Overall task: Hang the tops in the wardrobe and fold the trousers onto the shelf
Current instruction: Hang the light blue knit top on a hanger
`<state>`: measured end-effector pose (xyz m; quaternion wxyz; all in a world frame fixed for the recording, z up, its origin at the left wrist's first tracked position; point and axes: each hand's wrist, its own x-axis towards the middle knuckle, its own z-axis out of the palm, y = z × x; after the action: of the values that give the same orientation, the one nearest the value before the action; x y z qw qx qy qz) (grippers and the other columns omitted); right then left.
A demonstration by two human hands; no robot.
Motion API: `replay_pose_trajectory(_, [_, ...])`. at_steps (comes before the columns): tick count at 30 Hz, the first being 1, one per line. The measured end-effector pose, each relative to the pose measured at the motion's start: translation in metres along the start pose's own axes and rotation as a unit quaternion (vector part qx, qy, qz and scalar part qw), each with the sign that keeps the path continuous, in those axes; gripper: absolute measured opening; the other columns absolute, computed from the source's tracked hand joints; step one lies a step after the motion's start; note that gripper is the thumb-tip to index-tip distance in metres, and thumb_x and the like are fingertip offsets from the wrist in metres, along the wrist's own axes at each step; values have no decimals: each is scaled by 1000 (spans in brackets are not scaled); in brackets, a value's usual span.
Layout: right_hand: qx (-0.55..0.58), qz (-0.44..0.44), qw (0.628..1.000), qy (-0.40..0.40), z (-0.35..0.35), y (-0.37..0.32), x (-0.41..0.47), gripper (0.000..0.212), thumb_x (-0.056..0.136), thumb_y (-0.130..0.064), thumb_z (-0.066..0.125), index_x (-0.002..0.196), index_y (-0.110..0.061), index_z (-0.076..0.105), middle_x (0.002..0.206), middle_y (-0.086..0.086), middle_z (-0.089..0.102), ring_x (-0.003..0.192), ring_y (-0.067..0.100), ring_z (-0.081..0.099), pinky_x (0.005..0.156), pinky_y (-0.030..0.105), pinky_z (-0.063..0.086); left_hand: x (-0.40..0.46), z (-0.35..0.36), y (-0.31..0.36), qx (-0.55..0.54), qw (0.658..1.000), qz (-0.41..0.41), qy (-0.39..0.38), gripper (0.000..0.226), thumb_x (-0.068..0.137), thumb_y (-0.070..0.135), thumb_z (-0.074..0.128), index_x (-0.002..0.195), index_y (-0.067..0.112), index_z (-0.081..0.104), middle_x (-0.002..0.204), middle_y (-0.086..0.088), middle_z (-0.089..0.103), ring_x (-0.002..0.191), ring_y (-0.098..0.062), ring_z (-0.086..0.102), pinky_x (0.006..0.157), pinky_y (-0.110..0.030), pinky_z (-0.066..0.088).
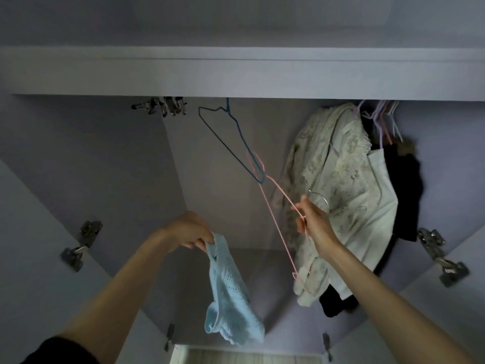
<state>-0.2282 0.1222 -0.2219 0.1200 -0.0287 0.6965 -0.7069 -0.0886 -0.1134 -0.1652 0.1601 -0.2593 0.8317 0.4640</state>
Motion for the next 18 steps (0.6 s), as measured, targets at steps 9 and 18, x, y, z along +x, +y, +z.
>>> replay_pose_trajectory(9, [37, 185, 982, 28, -44, 40, -12, 29, 97, -29, 50, 75, -11, 56, 39, -11, 33, 38, 5, 26, 52, 24, 19, 6, 30, -24, -136, 988, -69, -4, 19, 79, 2, 59, 61, 10, 60, 48, 0, 59, 38, -7, 54, 39, -15, 28])
replay_pose_trajectory(18, [279, 161, 946, -29, -63, 30, -25, 34, 79, -47, 60, 60, -22, 47, 38, -10, 27, 33, 5, 25, 57, 22, 27, 11, 48, -23, -189, 976, -97, 52, 18, 82, 10, 57, 64, 11, 57, 45, 0, 53, 30, -7, 43, 37, -13, 22])
